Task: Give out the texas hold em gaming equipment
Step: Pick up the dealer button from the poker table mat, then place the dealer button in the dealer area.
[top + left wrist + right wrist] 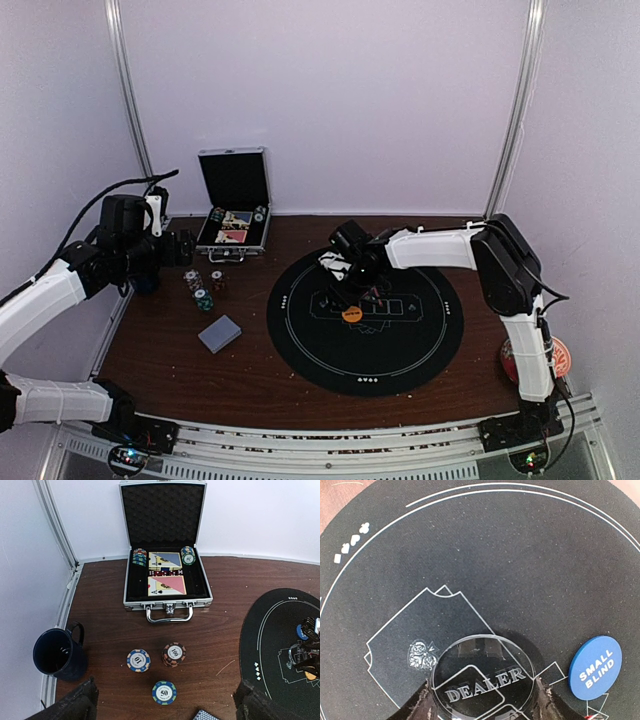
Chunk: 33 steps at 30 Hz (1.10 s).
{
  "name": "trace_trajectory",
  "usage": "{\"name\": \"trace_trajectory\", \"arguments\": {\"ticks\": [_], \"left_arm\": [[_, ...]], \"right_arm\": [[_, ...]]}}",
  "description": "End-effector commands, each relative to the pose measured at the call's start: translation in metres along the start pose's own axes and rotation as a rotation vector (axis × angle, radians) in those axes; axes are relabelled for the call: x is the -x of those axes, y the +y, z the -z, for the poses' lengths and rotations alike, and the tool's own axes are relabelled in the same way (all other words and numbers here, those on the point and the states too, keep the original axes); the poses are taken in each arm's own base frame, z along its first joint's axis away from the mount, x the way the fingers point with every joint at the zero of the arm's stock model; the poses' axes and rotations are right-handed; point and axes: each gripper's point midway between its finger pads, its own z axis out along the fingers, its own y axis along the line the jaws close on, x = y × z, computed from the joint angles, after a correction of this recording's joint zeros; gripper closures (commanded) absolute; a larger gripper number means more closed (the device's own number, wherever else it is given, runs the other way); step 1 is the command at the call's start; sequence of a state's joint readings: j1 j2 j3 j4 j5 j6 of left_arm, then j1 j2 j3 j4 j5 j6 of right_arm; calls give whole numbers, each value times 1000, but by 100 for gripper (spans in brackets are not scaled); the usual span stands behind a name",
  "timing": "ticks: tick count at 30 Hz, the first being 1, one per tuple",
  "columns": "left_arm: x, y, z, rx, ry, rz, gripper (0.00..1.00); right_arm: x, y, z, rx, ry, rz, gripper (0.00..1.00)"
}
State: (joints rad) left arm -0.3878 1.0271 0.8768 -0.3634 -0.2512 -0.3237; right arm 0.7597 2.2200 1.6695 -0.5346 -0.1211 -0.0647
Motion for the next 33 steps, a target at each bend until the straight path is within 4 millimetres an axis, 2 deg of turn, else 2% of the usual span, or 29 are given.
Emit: {"name": "trace_trajectory", "arguments": {"ticks": [1, 5, 9, 15, 16, 20, 23, 25, 29, 33], "left_arm": [[7, 1, -1, 1, -35, 5, 2], [7, 0, -1, -1, -35, 5, 2], [8, 0, 0, -6, -37, 6, 2], [8, -4, 1, -26, -39, 9, 2], [8, -5, 1, -33, -37, 11, 2], [10, -7, 3, -46, -44, 19, 2], [10, -8, 3, -53, -40, 22, 2], [10, -9, 2, -56, -39, 23, 2], [10, -8, 2, -55, -39, 26, 2], [10, -8, 3, -54, -41, 26, 2]], "right_arm": [[21, -1, 35, -22, -86, 34, 52], [35, -8, 69, -42, -149, 52, 52], [22, -29, 93, -62, -133, 74, 52], [-34, -98, 118, -109, -81, -12, 53], [-43, -110, 128, -122, -90, -25, 53], [-93, -141, 147, -190, -54, -38, 53], [-131, -152, 154, -218, -26, -54, 53], [-149, -153, 156, -218, -11, -55, 53], [-175, -154, 155, -220, -2, -56, 53], [-189, -158, 145, -202, 20, -65, 53]]}}
